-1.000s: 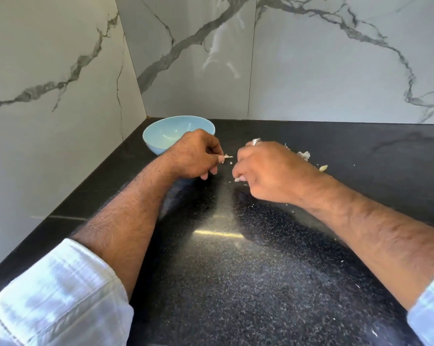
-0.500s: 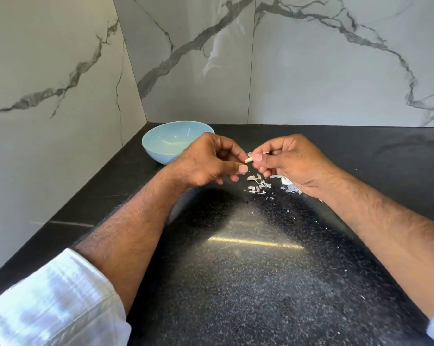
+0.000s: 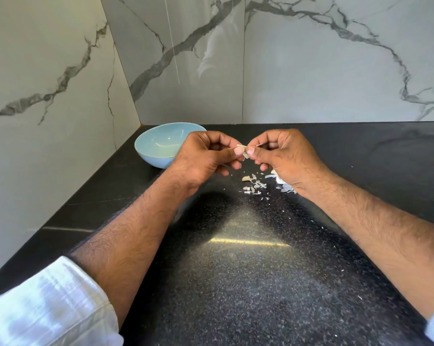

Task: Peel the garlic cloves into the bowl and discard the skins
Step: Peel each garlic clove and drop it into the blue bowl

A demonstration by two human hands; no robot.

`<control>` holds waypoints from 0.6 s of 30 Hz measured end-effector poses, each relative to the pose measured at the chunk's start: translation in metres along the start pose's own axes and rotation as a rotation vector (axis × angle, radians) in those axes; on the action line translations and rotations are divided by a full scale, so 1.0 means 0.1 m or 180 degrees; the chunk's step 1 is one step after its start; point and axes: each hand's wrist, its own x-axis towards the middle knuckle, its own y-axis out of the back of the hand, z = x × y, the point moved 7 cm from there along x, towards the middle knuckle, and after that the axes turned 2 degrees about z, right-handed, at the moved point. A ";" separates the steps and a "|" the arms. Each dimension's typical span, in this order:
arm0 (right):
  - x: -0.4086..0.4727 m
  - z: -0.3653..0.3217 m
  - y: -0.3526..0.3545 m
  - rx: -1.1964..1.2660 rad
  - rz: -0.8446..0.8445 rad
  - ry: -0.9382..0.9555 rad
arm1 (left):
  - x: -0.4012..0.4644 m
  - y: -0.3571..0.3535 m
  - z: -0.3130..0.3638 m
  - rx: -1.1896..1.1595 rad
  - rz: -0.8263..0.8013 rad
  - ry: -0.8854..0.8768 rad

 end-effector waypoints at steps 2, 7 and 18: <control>0.00 0.01 -0.02 0.0016 0.0010 0.0003 | 0.01 -0.01 -0.02 -0.0044 0.0053 0.0039; 0.00 0.05 -0.03 0.0630 -0.0027 -0.0405 | 0.02 -0.08 0.02 -0.0016 0.0018 -0.0286; -0.07 0.09 -0.13 0.1279 -0.0372 -0.1023 | 0.02 -0.11 0.07 0.0032 0.0152 -0.0476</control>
